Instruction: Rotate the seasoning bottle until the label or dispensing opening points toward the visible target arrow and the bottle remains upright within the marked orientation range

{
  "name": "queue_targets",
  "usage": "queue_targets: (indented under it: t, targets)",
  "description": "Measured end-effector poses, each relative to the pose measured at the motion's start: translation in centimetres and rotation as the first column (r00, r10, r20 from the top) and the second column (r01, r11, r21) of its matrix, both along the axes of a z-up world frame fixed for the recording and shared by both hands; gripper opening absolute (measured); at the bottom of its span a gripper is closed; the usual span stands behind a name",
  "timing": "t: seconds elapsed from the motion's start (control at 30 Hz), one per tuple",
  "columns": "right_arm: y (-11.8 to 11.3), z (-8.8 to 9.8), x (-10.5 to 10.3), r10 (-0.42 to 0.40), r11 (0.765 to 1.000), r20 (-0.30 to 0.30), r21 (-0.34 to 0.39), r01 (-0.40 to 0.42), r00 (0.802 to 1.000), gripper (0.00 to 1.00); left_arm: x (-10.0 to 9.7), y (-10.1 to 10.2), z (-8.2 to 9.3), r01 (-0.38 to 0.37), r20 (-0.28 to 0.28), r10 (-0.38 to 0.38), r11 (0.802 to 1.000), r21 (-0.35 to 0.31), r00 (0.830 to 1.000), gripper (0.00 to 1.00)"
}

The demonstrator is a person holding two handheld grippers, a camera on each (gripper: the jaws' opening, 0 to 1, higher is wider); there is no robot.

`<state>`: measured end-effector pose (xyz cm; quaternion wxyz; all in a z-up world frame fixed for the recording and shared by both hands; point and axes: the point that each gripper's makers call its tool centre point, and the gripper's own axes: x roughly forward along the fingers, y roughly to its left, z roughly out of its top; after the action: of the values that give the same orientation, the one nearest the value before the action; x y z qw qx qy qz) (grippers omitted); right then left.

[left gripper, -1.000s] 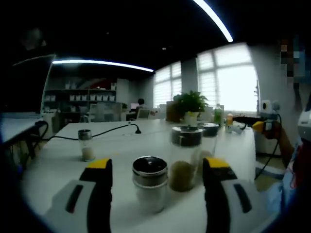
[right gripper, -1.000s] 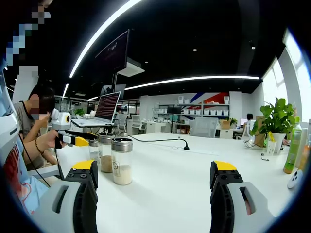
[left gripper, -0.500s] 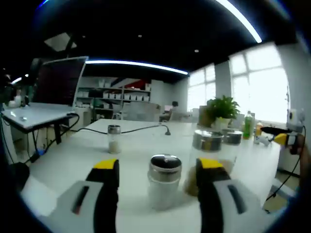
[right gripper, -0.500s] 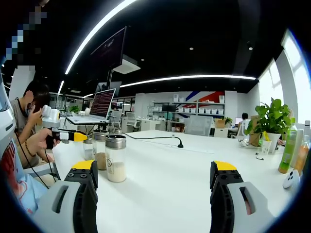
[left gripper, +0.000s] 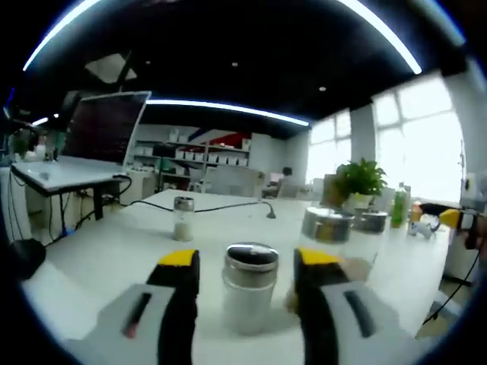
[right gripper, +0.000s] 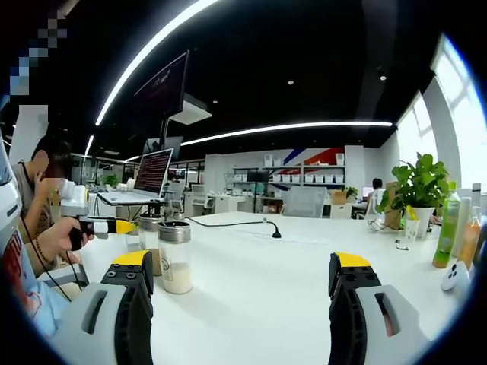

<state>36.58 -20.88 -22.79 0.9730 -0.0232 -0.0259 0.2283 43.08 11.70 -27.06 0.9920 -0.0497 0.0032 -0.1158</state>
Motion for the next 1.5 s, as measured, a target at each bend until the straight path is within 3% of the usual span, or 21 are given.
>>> queue_targets:
  t: [0.63,0.83,0.97,1.1,1.27,1.5]
  targets:
    - [-1.0,0.6,0.6,-0.034,0.998,-0.003,0.047,0.034,0.999,0.97,1.5,-1.1,0.2,-0.030,0.038,0.028,0.998,0.064,0.999,0.53]
    - [-0.9,0.7,0.7,-0.032,0.998,-0.005,0.046,0.032,0.999,0.97,1.8,-0.8,0.3,-0.043,0.042,0.040,0.997,0.065,0.998,0.46]
    - [-1.0,0.7,0.8,-0.032,0.998,-0.007,0.049,0.033,0.999,0.96,2.0,-1.2,0.0,-0.032,0.026,0.030,0.997,0.074,0.999,0.46]
    - [-0.1,1.3,0.2,0.044,0.985,-0.025,0.168,-0.039,0.999,0.95,2.1,-1.4,-0.3,-0.026,0.024,0.024,0.995,0.099,0.999,0.42]
    - [-0.3,1.4,0.4,0.002,0.995,-0.007,0.100,-0.002,1.000,0.94,2.3,-0.9,-0.4,-0.034,0.020,0.032,0.995,0.093,0.999,0.34]
    - [-0.4,1.2,0.4,-0.002,0.994,-0.015,0.107,0.004,1.000,0.94,2.4,-0.9,-0.5,-0.022,0.025,0.020,0.995,0.099,0.999,0.34]
